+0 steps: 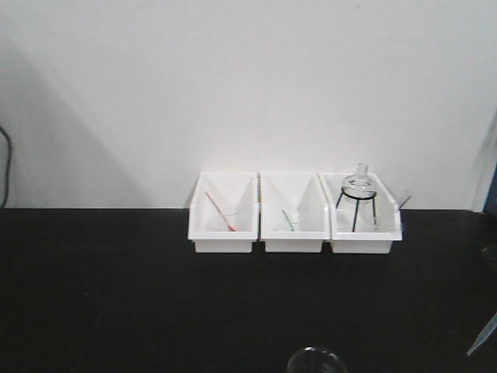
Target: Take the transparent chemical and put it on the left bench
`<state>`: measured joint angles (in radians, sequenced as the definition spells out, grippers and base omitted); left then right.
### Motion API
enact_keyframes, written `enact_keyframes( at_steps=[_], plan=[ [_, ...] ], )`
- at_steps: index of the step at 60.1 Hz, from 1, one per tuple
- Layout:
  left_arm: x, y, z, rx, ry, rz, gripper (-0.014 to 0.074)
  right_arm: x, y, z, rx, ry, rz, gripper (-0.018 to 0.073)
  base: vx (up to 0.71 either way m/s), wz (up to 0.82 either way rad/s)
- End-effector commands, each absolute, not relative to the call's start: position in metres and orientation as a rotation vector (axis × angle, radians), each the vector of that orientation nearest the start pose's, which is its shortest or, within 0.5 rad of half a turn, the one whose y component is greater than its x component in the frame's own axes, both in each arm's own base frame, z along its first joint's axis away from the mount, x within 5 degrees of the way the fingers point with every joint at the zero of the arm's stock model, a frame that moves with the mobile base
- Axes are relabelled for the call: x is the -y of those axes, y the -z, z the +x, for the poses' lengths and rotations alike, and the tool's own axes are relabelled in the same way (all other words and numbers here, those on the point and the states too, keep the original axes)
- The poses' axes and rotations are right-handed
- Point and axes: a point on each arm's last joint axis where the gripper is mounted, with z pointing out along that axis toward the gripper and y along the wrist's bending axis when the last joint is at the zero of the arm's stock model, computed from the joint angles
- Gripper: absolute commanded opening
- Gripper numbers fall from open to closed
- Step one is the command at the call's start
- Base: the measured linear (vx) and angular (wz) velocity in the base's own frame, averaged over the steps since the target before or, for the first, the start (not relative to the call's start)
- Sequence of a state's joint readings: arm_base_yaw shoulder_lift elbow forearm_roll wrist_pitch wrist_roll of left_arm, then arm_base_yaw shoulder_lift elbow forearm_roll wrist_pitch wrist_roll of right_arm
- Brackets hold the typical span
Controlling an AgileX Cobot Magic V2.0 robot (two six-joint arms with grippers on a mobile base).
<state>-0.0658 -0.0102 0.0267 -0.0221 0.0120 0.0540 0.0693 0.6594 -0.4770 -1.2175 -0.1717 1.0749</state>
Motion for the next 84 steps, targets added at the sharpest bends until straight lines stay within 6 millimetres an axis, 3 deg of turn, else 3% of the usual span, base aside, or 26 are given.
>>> enact_keyframes(
  at_steps=[1,38,49,54,65,84],
  plan=[
    [0.004,-0.206,0.055,-1.429,0.035,0.064,-0.0003,-0.026,-0.333,0.14,-1.534,-0.092,-0.297,0.0,0.19,-0.56],
    [0.004,-0.206,0.055,-1.429,0.035,0.064,-0.0003,-0.027,-0.334,0.139,-1.528,-0.103,-0.304,0.0,0.05,-0.15],
    [0.004,-0.206,0.055,-1.429,0.035,0.064,-0.0003,-0.035,-0.336,0.14,-1.502,-0.253,-0.287,0.0,-0.02,0.06],
    [0.004,-0.206,0.055,-1.429,0.035,0.064,-0.0003,-0.041,-0.333,0.153,-1.525,-0.429,-0.212,0.0,-0.01,0.03],
    [0.004,-0.206,0.055,-1.429,0.035,0.064,-0.0003,-0.06,-0.316,0.195,-1.58,-0.647,-0.304,0.0,0.0,0.0],
    [0.004,-0.206,0.055,-1.429,0.035,0.064,-0.0003,-0.078,-0.289,0.259,-1.629,-0.81,-0.431,0.0,0.0,0.0]
  ],
)
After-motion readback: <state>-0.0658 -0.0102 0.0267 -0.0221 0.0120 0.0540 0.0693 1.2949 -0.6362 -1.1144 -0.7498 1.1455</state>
